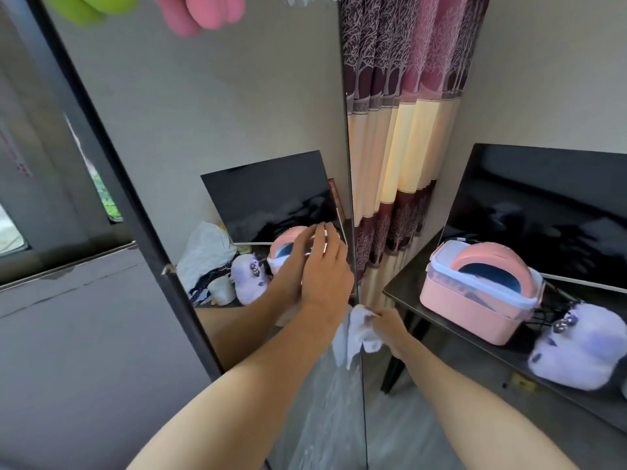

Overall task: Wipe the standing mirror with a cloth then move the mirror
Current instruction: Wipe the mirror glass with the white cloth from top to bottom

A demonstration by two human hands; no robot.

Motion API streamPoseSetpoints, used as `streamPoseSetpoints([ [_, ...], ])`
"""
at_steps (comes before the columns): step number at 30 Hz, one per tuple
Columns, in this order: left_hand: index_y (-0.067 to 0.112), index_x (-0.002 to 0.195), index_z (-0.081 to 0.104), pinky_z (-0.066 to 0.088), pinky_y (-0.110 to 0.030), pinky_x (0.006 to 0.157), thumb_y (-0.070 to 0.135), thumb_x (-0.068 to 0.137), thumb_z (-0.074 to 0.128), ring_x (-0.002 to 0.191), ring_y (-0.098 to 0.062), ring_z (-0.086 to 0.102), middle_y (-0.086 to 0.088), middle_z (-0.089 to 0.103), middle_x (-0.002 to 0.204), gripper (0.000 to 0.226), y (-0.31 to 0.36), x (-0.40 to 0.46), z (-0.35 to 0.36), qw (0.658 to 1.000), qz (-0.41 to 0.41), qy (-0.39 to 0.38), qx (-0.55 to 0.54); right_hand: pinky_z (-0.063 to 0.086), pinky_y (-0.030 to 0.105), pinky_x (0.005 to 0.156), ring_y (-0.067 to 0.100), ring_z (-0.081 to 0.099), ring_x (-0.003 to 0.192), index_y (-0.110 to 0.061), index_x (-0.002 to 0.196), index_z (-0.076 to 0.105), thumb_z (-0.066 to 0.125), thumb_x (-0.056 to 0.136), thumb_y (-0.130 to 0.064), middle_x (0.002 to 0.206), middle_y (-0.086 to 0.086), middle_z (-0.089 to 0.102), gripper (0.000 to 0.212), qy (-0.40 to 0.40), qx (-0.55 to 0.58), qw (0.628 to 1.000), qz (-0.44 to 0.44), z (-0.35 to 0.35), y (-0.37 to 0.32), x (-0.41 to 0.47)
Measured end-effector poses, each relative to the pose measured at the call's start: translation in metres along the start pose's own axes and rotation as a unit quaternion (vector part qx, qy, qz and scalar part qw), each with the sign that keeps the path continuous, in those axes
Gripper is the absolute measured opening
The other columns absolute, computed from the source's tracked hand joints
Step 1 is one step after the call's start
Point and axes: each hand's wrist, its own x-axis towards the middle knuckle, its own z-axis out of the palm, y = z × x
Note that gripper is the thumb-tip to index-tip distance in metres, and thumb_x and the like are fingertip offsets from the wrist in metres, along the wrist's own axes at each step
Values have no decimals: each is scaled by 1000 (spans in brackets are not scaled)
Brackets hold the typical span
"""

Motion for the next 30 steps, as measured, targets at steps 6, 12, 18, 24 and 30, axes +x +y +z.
streamPoseSetpoints([
  [6,2,142,30,-1,-50,113,27,100,34,140,-41,7,-22,18,151,49,8,-3,-5,1000,10,-4,-11,38,15,73,24,53,94,-6,128,53,43,94,-2,113,17,62,36,169,37,964,-204,-31,-58,15],
  [12,0,141,30,-2,-52,112,25,101,31,140,-42,7,-23,20,150,48,9,-16,-2,1000,23,-12,-11,40,11,73,23,49,123,-7,134,45,42,95,-4,133,9,52,40,22,25,992,-118,5,-22,3],
  [18,1,140,35,-2,-55,112,23,100,34,139,-44,6,-24,19,150,46,5,-29,0,1000,24,-18,-9,39,18,64,21,53,94,-3,124,56,40,94,-3,123,16,61,34,46,32,998,-11,4,23,-24],
  [24,2,141,33,-19,-55,102,28,101,34,141,-41,5,-23,23,150,48,9,-50,-13,1000,13,-8,-14,42,25,86,22,57,101,-7,125,58,44,93,-2,113,10,62,35,159,117,965,-173,-16,-31,-46],
  [30,4,139,38,-22,-55,99,27,100,36,141,-42,2,-22,20,151,45,-2,-79,-20,999,33,-11,-16,38,20,103,12,48,115,-4,123,58,46,90,7,126,9,56,37,122,136,930,-319,-11,-80,-70],
])
